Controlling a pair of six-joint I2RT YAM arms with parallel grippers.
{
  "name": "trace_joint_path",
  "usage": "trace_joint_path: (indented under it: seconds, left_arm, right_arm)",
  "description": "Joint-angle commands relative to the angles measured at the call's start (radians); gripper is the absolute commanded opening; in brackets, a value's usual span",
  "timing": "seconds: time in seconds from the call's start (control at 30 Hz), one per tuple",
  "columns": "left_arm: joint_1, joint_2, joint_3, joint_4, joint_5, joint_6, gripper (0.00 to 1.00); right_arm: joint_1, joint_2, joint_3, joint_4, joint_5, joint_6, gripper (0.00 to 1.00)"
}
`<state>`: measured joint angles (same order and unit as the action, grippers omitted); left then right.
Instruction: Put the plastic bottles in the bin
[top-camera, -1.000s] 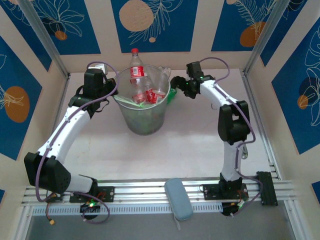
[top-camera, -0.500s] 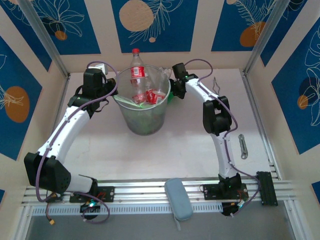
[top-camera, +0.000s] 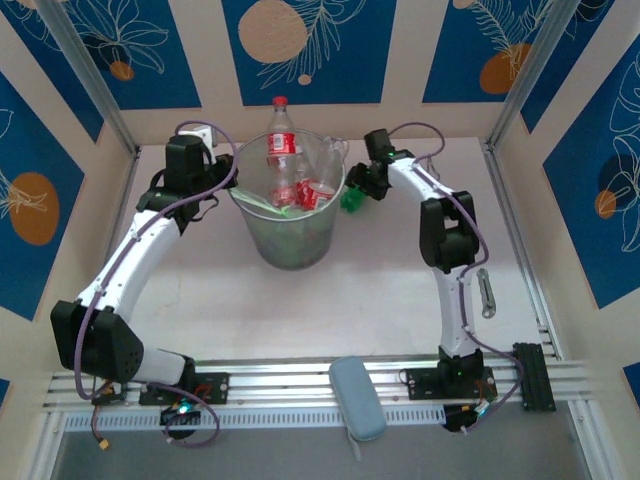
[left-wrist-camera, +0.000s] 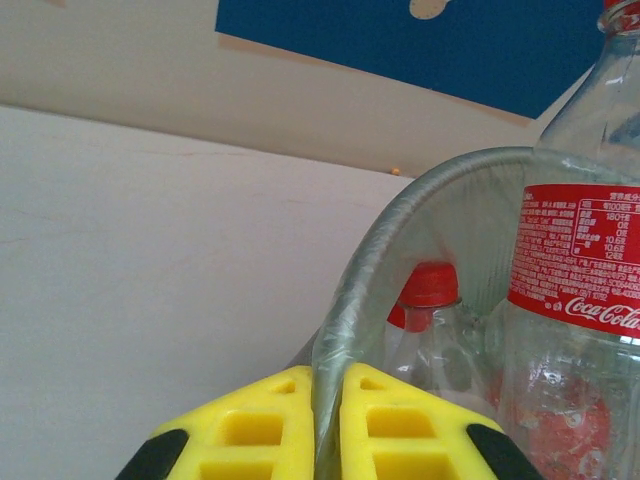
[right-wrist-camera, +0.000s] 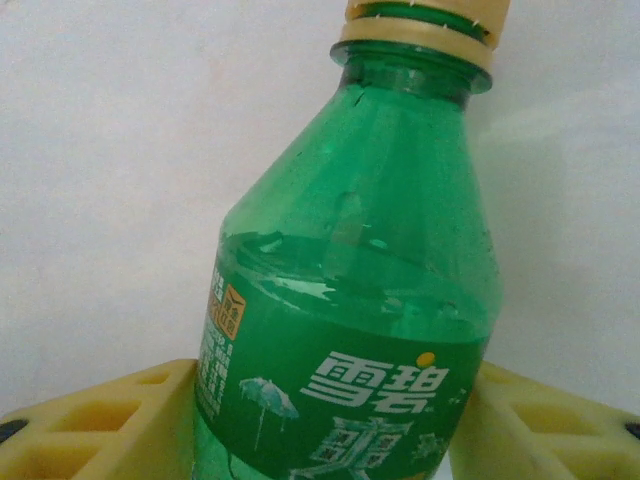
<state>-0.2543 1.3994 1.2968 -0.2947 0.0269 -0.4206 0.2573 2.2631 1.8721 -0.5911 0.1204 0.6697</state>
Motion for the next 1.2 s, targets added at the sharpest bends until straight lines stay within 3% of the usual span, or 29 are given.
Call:
trace_joint_path:
  seconds: [0.0, 0.4, 0.7, 0.87, 1.03, 1.17]
  left_arm:
    - [-0.042, 0.032, -0.017, -0.039, 0.102, -0.007, 0.05]
    - [-0.144, 0.124, 0.054, -0.091, 0.131, 0.037, 0.10]
    - [-0.209, 0.159, 0.085, -0.102, 0.176, 0.048, 0.10]
    - [-0.241, 0.151, 0.087, -0.106, 0.182, 0.046, 0.10]
    - [-0.258, 0.140, 0.085, -0.104, 0.185, 0.038, 0.11]
    - [-0.262, 0.139, 0.091, -0.109, 0.179, 0.034, 0.11]
  right_arm:
    - [-0.040, -0.145, -0.066, 0.017, -0.012, -0.042, 0.59]
    - [-0.170, -0.657, -0.276, -0.067, 0.008, -0.212, 0.59]
    - [-0.125, -0.916, -0.249, -0.092, -0.012, -0.346, 0.58]
    - [0.033, -0.910, -0.164, -0.079, -0.014, -0.436, 0.58]
    - [0.188, -0.807, -0.075, -0.052, -0.053, -0.480, 0.58]
    - [0.246, -0.722, -0.014, -0.060, -0.017, -0.486, 0.58]
